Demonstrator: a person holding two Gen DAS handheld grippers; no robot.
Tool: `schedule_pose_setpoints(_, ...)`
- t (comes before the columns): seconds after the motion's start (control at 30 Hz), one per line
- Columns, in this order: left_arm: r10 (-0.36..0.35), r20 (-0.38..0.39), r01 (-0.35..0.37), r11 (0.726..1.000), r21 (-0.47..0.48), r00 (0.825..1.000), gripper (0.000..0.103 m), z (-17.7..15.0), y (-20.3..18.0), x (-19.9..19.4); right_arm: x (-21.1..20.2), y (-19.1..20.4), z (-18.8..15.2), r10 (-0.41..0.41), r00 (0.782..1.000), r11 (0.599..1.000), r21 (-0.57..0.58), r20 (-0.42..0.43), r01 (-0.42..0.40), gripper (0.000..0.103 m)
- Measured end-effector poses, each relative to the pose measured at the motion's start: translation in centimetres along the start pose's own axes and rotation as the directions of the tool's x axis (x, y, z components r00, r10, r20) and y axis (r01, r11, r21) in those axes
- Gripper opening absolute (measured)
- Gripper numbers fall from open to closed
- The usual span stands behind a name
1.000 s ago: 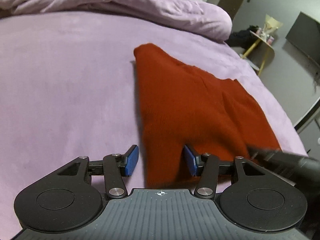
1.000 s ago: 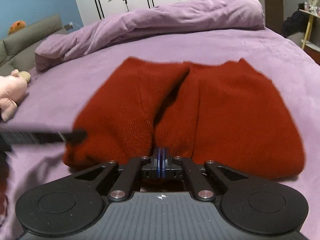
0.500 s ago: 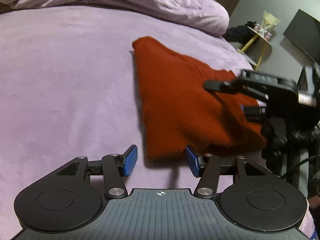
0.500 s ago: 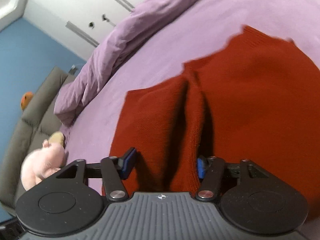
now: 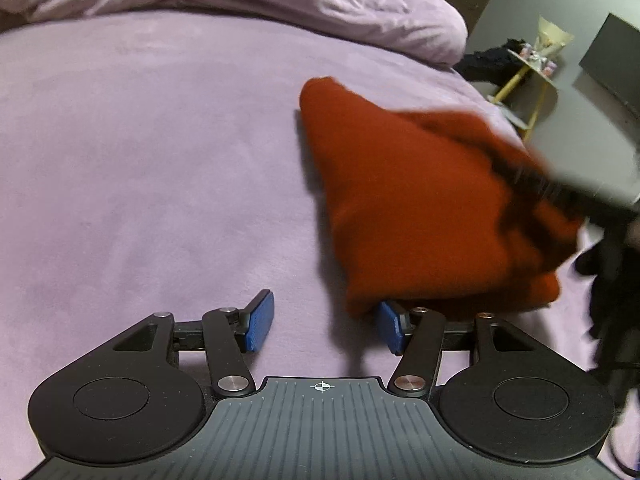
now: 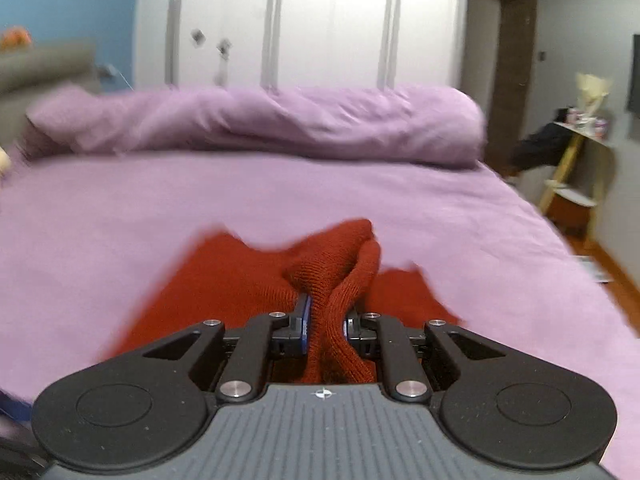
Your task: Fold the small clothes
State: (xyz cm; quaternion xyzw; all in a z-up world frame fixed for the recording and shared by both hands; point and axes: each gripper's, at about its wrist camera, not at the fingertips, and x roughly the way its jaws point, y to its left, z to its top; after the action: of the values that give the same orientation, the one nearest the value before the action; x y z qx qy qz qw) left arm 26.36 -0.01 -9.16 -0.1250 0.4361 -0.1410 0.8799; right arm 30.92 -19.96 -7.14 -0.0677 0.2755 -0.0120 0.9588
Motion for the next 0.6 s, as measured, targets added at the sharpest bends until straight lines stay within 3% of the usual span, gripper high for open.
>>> schedule_pose_setpoints(0.07, -0.021, -0.009, 0.021, 1.000, -0.004, 1.000, 0.061, -0.1, -0.5, 0.2, 2.0, -1.5, -1.4, -0.003, 0.995, 0.999, 0.048, -0.095, 0.008, 0.015)
schedule_pose_setpoints(0.13, -0.009, -0.008, 0.009, 1.000, 0.026, 1.000, 0.059, -0.1, -1.2, 0.3, 2.6, -3.4, -2.5, 0.049, 0.992, 0.987, 0.159, -0.118, -0.030, 0.023)
schedule_pose_setpoints(0.2, 0.000, -0.006, 0.000, 0.999, 0.047, 1.000, 0.059, -0.2, -1.5, 0.5, 2.0, -5.6, -2.6, 0.143, 0.984, 0.936, 0.338, -0.109, -0.099, 0.039)
schedule_pose_setpoints(0.27, 0.003, -0.016, -0.002, 0.999, 0.045, 1.000, 0.059, -0.2, -1.7, 0.8, 2.1, -6.9, -2.7, 0.230, 0.968, 0.875, 0.457, -0.101, -0.160, 0.044)
schedule_pose_setpoints(0.3, 0.004, -0.017, -0.003, 0.999, 0.045, 1.000, 0.059, -0.2, -2.0, 0.9, 2.2, -6.9, -2.8, 0.242, 0.965, 0.867, 0.468, -0.100, -0.169, 0.044)
schedule_pose_setpoints(0.33, 0.002, -0.017, -0.001, 0.999, 0.053, 1.000, 0.059, 0.0, -2.1, 1.1, 2.3, -6.6, -2.7, 0.239, 0.965, 0.876, 0.452, -0.106, -0.167, 0.043)
schedule_pose_setpoints(0.37, 0.007, -0.020, -0.006, 0.998, 0.062, 1.000, 0.059, 0.0, -2.4, 1.2, 2.7, -5.8, -2.7, 0.224, 0.968, 0.899, 0.408, -0.113, -0.161, 0.033)
schedule_pose_setpoints(0.4, 0.018, -0.021, -0.016, 0.997, 0.070, 1.000, 0.059, 0.0, -2.8, 1.2, 2.8, -5.1, -2.7, 0.202, 0.973, 0.921, 0.360, -0.113, -0.150, 0.016)
schedule_pose_setpoints(0.5, 0.045, -0.011, -0.044, 0.995, 0.094, 0.999, 0.059, 0.2, -3.3, 0.9, 2.1, -2.7, -1.6, 0.104, 0.989, 0.981, 0.172, -0.102, -0.086, 0.014)
schedule_pose_setpoints(0.6, 0.033, 0.002, -0.033, 0.995, 0.094, 0.999, 0.063, 0.2, -3.3, 0.3, 0.9, -3.0, -0.3, -0.022, 1.000, 0.997, 0.070, -0.013, 0.023, 0.013)
